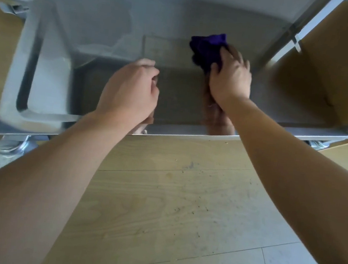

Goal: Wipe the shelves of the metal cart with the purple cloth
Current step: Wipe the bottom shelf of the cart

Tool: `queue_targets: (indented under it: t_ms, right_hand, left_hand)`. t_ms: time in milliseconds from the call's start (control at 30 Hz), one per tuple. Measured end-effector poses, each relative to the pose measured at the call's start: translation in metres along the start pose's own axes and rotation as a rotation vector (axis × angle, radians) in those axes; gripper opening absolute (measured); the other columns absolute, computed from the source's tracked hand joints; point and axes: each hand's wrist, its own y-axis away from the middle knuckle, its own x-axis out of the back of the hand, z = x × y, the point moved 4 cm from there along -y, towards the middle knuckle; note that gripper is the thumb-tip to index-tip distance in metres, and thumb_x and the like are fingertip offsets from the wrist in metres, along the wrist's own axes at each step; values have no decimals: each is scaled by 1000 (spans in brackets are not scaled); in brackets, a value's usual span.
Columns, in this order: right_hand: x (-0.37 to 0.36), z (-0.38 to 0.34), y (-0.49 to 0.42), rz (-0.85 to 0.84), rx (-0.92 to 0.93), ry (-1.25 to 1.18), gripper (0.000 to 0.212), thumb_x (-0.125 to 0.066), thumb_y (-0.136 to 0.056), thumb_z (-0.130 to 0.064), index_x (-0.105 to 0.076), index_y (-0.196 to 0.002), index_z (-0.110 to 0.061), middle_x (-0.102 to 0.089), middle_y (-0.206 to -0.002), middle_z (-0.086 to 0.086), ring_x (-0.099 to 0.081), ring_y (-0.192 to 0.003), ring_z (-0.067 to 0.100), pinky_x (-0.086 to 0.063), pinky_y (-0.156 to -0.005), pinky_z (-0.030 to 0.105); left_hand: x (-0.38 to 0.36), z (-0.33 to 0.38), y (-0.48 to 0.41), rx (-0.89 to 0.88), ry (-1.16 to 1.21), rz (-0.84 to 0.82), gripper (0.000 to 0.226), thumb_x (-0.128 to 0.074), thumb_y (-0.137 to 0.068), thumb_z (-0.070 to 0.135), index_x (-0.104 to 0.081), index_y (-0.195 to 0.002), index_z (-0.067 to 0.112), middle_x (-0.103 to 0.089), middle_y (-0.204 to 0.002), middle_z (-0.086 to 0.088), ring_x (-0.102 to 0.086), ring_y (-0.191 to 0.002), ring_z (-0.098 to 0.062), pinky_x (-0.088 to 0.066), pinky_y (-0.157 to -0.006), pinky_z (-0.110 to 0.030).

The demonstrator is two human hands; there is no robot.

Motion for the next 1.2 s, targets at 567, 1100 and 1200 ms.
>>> queue_targets:
  t_ms: [567, 1100, 1200]
  right_hand:
    - [-2, -67, 21, -54, 199, 76, 51, -43, -93, -15, -51, -134, -44, -36, -151, -6, -35, -127, 36, -33, -103, 41]
    - [-4, -15, 45, -190, -21, -82, 53, -29, -103, -28, -23, -154, -12, -24, -161, 4, -13, -151, 22, -9, -123, 42]
    - [-9, -14, 45, -223, -18, -45, 58, -25, -104, -37, -15, -156, -11, -15, -164, 3, -6, -152, 20, -4, -123, 39]
  left_hand:
    - [14, -22, 13, 71, 105, 141, 30, -46, -89, 7, -65, -113, 7, -59, -124, -3, -58, -107, -20, -44, -94, -27]
    - [-28, 42, -27, -134, -227, -170, 54, -34, -99, 33, -21, -151, 26, -17, -160, -6, -11, -147, -33, -8, -118, -52]
    - [-39, 39, -32, -61, -278, -260, 54, -28, -99, 43, -12, -151, 39, -5, -162, -1, -5, -146, -38, -4, -117, -56]
